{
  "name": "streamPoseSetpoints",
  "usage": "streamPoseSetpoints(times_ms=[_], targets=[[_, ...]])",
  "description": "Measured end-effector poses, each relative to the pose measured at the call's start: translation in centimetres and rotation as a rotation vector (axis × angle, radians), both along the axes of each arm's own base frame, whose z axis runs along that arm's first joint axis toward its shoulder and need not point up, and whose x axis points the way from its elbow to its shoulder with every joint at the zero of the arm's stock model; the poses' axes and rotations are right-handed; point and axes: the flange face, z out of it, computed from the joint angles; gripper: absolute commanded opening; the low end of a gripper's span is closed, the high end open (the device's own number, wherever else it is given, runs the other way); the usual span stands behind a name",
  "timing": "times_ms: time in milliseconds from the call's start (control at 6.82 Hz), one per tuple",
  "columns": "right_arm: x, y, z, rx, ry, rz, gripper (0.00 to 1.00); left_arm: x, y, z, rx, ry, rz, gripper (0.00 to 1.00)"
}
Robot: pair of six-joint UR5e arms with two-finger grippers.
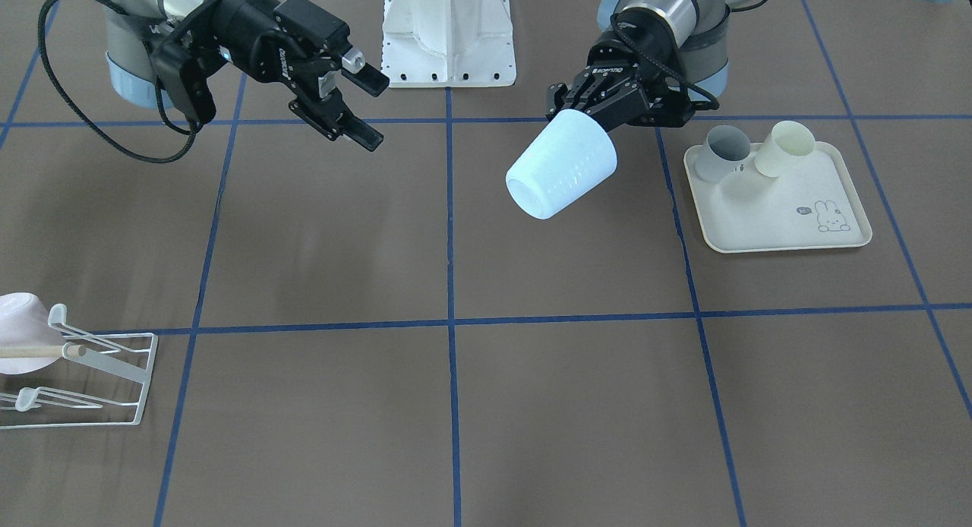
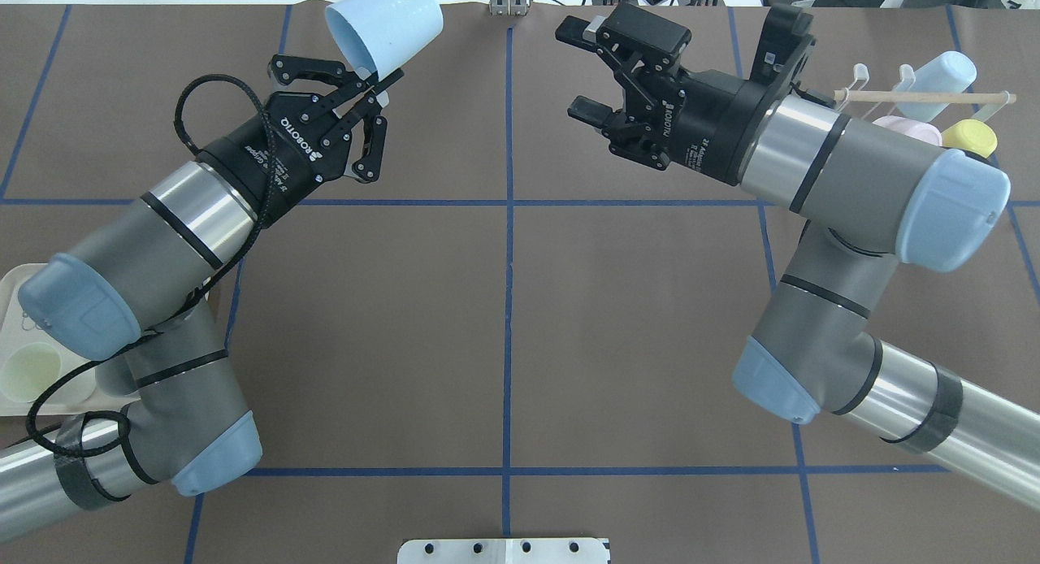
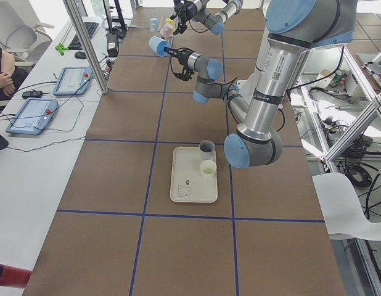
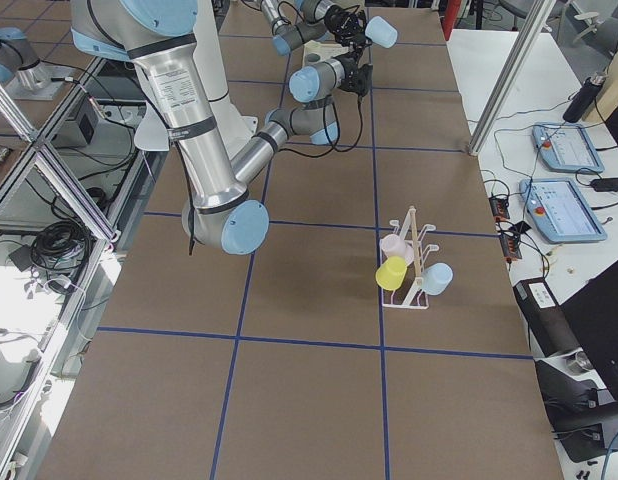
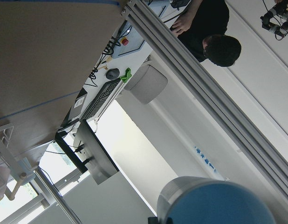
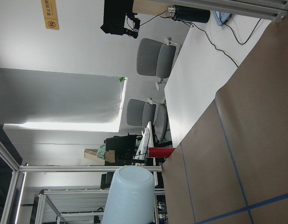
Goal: Transfer IKEA cup to right arm and place on rack
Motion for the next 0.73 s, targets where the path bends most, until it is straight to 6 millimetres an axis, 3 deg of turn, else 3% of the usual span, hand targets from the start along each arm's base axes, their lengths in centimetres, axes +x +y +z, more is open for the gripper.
streamPoseSetpoints(times_ms=[733], targets=[[-2.4,-1.4,0.0,-0.008,0.022,0.014,1.0,4.2,2.8,-2.7,0.038,-0.016,0.026,0.0]])
